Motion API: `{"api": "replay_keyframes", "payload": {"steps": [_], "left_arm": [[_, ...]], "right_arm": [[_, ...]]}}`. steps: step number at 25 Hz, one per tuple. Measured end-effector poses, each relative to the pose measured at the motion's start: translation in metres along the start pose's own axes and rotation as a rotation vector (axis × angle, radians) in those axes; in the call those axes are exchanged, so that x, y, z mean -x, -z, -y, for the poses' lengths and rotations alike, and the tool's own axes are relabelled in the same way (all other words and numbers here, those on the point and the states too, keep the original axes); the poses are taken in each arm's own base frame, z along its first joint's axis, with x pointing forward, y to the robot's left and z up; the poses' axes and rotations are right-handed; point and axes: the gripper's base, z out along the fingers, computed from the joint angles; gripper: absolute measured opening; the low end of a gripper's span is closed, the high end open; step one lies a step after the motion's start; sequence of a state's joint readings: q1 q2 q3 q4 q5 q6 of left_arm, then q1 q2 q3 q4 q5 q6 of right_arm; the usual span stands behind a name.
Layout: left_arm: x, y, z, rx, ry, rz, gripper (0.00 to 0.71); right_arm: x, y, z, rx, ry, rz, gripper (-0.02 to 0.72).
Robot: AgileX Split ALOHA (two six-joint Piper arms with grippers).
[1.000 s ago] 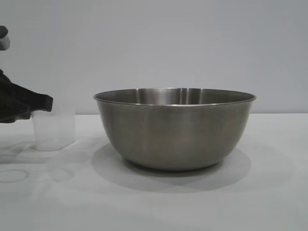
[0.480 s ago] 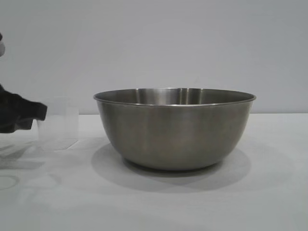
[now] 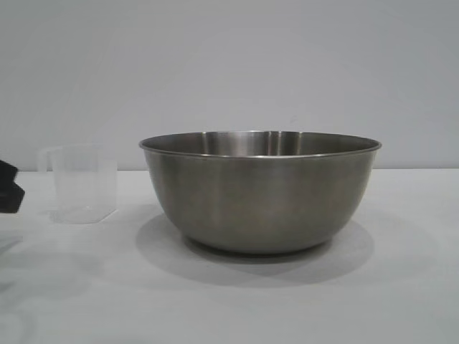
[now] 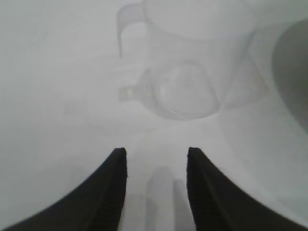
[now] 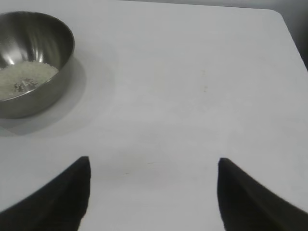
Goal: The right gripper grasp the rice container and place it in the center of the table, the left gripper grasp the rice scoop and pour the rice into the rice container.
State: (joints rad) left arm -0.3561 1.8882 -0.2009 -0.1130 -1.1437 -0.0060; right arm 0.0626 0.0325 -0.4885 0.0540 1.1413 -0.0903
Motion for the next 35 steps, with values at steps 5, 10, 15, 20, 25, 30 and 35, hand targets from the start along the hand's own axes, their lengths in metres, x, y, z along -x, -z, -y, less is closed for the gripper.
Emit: {"api": "replay_keyframes", "payload": {"steps": [5, 10, 15, 20, 25, 30, 35], "left_arm": [[0.006, 0.013, 0.000, -0.014, -0.003, 0.033, 0.255], [0.001, 0.013, 0.002, -0.038, -0.015, -0.029, 0.255], [-0.003, 0.013, 0.000, -0.017, -0.006, -0.083, 0.255], [-0.002, 0.003, -0.001, 0.008, -0.045, -0.146, 0.255], [0.001, -0.011, 0.002, -0.002, -0.048, -0.250, 0.255], [0.010, -0.023, 0.006, -0.027, -0.091, -0.346, 0.255], [0.037, -0.019, 0.010, -0.059, -0.113, -0.391, 0.255]], "right_arm": [[0.000, 0.000, 0.000, 0.000, 0.000, 0.000, 0.470], [0.000, 0.000, 0.000, 0.000, 0.000, 0.000, 0.470], [0.000, 0.000, 0.000, 0.000, 0.000, 0.000, 0.470], [0.000, 0.000, 0.000, 0.000, 0.000, 0.000, 0.470], [0.000, 0.000, 0.000, 0.000, 0.000, 0.000, 0.470], [0.000, 0.000, 0.000, 0.000, 0.000, 0.000, 0.470], [0.000, 0.000, 0.000, 0.000, 0.000, 0.000, 0.470]]}}
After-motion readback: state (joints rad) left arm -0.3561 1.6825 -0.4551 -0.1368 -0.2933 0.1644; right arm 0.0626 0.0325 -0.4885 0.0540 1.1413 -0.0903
